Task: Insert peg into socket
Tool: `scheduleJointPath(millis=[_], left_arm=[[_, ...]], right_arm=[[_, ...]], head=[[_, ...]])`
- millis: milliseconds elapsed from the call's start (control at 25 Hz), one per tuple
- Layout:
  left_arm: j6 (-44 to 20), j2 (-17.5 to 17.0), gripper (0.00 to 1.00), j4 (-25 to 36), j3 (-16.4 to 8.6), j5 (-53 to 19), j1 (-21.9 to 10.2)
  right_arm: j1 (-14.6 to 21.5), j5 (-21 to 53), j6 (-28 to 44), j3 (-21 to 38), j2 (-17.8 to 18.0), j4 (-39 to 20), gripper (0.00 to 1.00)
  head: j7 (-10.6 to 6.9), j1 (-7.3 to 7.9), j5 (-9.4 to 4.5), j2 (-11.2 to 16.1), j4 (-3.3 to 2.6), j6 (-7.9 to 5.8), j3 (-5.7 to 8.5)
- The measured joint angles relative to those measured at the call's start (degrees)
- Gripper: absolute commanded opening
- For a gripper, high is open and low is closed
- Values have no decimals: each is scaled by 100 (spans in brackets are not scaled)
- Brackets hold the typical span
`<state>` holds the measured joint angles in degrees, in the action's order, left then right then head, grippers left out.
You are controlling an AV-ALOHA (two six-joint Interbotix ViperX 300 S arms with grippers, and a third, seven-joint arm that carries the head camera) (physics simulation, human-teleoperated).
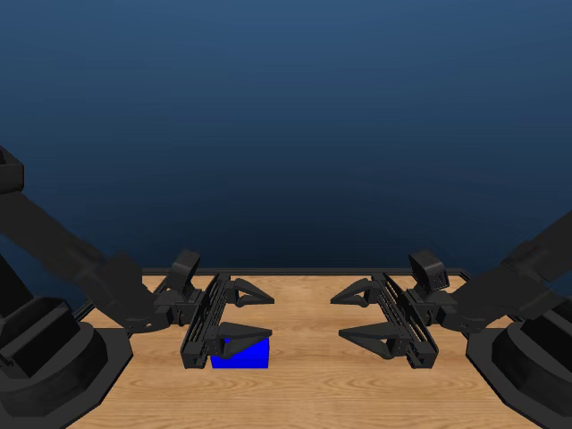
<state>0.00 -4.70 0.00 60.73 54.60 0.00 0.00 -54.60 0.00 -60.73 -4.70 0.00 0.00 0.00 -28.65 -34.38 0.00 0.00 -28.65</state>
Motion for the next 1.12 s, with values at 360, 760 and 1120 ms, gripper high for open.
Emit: scheduleJointPath(millis=[360, 760, 1120], left_arm=[[-808, -285, 100, 169, 284, 519, -364], [12, -526, 100, -1052, 485, -1393, 56], [778, -782, 100, -1040, 153, -3581, 494]], right_arm=[[444, 1153, 205, 78, -104, 1060, 100], [446, 1608, 314, 100, -132, 1022, 100], [465, 1860, 417, 126, -117, 1037, 100]], head=[[-28, 88, -1028, 67, 110, 409, 256], [17, 159, -1100, 490, 147, 523, 317], [-34, 201, -1024, 846, 184, 679, 397]])
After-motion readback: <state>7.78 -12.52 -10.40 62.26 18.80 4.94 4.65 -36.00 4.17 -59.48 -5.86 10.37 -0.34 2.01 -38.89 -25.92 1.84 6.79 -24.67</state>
